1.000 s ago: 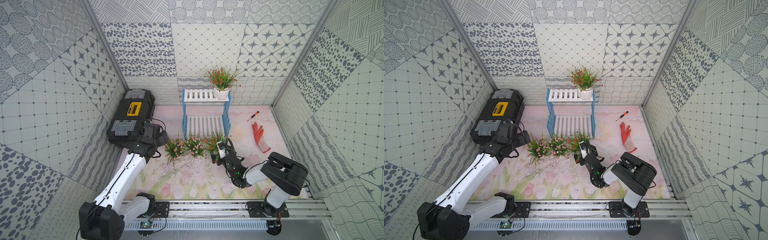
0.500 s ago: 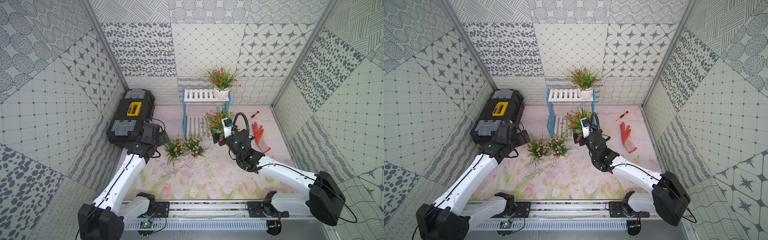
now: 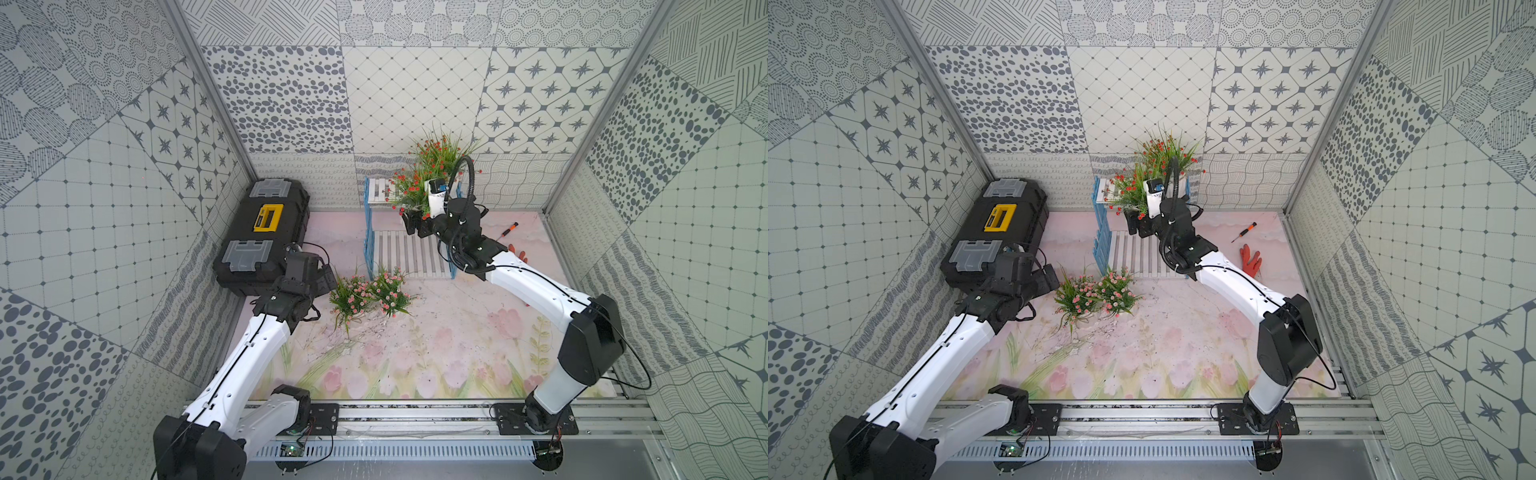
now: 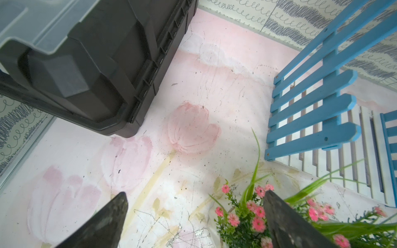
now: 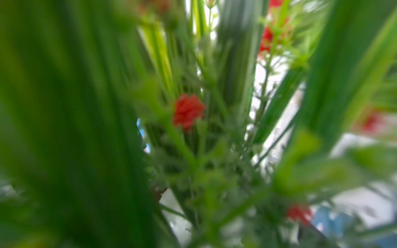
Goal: Place the baby's breath potted plants on the rack by color
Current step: Place the baby's breath potted plant on the rack.
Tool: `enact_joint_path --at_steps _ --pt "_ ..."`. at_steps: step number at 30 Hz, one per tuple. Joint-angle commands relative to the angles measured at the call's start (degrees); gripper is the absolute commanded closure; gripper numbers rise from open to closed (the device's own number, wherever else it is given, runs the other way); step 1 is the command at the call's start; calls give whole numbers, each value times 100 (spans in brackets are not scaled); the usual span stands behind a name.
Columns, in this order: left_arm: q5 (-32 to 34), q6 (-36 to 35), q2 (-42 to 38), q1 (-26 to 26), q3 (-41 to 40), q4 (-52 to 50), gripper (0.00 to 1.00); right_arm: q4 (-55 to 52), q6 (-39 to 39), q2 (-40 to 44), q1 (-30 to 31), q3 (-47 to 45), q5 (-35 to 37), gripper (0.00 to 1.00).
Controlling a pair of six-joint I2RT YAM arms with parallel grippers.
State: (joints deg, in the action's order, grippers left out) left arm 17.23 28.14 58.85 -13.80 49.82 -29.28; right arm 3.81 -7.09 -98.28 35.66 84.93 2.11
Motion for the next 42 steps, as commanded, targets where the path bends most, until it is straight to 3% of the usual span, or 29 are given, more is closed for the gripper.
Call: enact_joint_path --at_steps 1,16,21,26,42 --pt "129 68 -94 7 -69 133 2 207 60 -231 36 712 -384 21" --pt "117 104 -166 3 -240 181 2 -507 578 -1284 35 2813 -471 20" --pt "-82 280 -209 5 -359 165 2 -1387 725 -2158 38 4467 -558 20" --pt "-90 360 -301 5 -483 142 2 -1752 856 -2770 29 5455 -295 20" --pt "-208 368 -259 2 -630 295 2 -2048 861 -3568 -119 6369 -11 19"
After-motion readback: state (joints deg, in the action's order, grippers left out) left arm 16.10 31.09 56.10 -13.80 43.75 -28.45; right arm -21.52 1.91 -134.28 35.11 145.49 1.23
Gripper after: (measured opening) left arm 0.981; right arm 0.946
